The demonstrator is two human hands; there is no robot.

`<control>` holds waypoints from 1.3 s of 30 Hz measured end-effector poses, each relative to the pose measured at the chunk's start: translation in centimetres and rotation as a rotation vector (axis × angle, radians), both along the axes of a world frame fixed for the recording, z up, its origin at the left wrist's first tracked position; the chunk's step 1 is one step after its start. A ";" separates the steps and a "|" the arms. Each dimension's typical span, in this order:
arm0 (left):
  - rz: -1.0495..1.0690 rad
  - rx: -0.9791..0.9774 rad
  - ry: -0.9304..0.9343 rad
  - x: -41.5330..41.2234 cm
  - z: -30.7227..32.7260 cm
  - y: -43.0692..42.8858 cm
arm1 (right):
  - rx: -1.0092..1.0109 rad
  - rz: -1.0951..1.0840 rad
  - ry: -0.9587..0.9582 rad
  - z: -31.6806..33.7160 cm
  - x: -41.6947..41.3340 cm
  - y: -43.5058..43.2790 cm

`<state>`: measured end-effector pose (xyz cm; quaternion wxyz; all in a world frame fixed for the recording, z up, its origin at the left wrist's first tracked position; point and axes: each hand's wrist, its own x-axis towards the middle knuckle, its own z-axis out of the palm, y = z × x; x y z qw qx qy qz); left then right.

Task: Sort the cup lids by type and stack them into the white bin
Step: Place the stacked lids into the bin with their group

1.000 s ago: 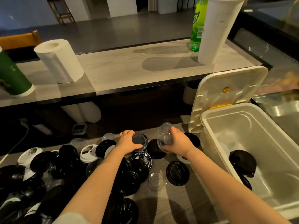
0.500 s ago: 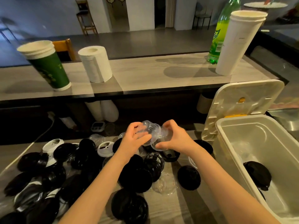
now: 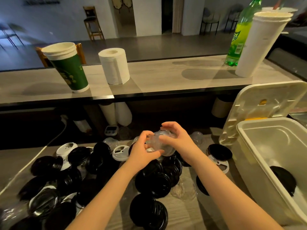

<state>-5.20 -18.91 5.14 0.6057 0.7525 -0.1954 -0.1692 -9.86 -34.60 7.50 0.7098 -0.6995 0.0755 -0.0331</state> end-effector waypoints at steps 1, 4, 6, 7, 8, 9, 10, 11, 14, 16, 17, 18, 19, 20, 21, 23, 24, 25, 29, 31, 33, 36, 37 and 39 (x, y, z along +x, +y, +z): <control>-0.003 0.026 -0.022 0.1 -0.1 0.1 | -0.021 -0.015 -0.020 -0.1 0.1 0.1; -0.032 -0.065 0.196 0.4 0.0 0.5 | 0.023 -0.017 -0.043 -0.2 0.3 -0.4; -0.055 -0.241 0.517 0.7 0.1 0.8 | 0.052 0.035 -0.036 0.0 0.2 -0.8; -0.079 -0.282 0.619 0.8 0.1 0.8 | 0.066 0.070 -0.028 0.0 0.1 -0.8; -0.100 -0.289 0.670 0.7 0.0 0.8 | 0.070 0.102 -0.019 -0.1 0.1 -0.9; -0.117 -0.284 0.686 0.6 -0.2 0.6 | 0.067 0.122 -0.012 -0.2 -0.1 -0.9; -0.116 -0.279 0.681 0.5 -0.6 0.4 | 0.060 0.127 -0.003 -0.3 -0.2 -1.0; -0.094 -0.277 0.661 0.4 -0.8 0.2 | 0.043 0.123 0.007 -0.4 -0.4 -1.2; -0.001 -0.227 0.566 0.2 -1.7 -0.3 | 0.002 0.142 0.065 -0.9 -1.4 -2.1; 0.042 -0.198 0.521 -0.2 -2.5 -0.8 | -0.036 0.174 0.097 -1.4 -2.1 -2.7; 0.072 -0.197 0.512 -0.4 -2.9 -1.2 | -0.076 0.160 0.117 -1.8 -2.4 -2.8; 0.110 -0.201 0.505 -0.7 -3.4 -1.5 | -0.125 0.121 0.143 -2.4 -2.7 -3.0; 0.153 -0.202 0.496 -0.9 -3.7 -1.7 | -0.185 0.071 0.173 -3.1 -3.1 -3.2; 0.195 -0.195 0.487 -1.1 -4.1 -1.8 | -0.274 0.032 0.210 -4.1 -3.5 -3.5; 0.232 -0.181 0.479 -1.2 -4.5 -1.8 | -0.393 0.023 0.245 -5.0 -4.1 -3.8; 0.289 -0.151 0.491 -1.5 -5.4 -1.7 | -0.690 0.125 0.313 -6.9 -5.5 -4.3; 0.312 -0.150 0.502 -1.7 -5.6 -1.5 | -0.838 0.214 0.350 -7.8 -6.2 -4.3; 0.332 -0.157 0.512 -2.0 -5.8 -1.5 | -0.965 0.303 0.385 -8.6 -6.7 -4.2; 0.389 -0.184 0.555 -2.6 -5.9 -1.4 | -1.198 0.475 0.482 -10.9 -7.5 -3.1; 0.415 -0.202 0.573 -2.7 -5.8 -1.3 | -1.159 0.447 0.483 -10.8 -7.6 -3.4; 0.421 -0.245 0.602 -2.7 -5.6 -1.4 | -1.042 0.370 0.447 -9.6 -7.5 -4.4; 0.425 -0.303 0.639 -2.6 -5.3 -1.6 | -0.838 0.219 0.328 -6.9 -6.8 -6.0; 0.430 -0.314 0.656 -2.5 -5.2 -1.8 | -0.770 0.161 0.266 -5.9 -6.5 -6.3; 0.439 -0.303 0.676 -2.3 -4.9 -2.2 | -0.645 0.023 0.110 -4.1 -5.9 -6.1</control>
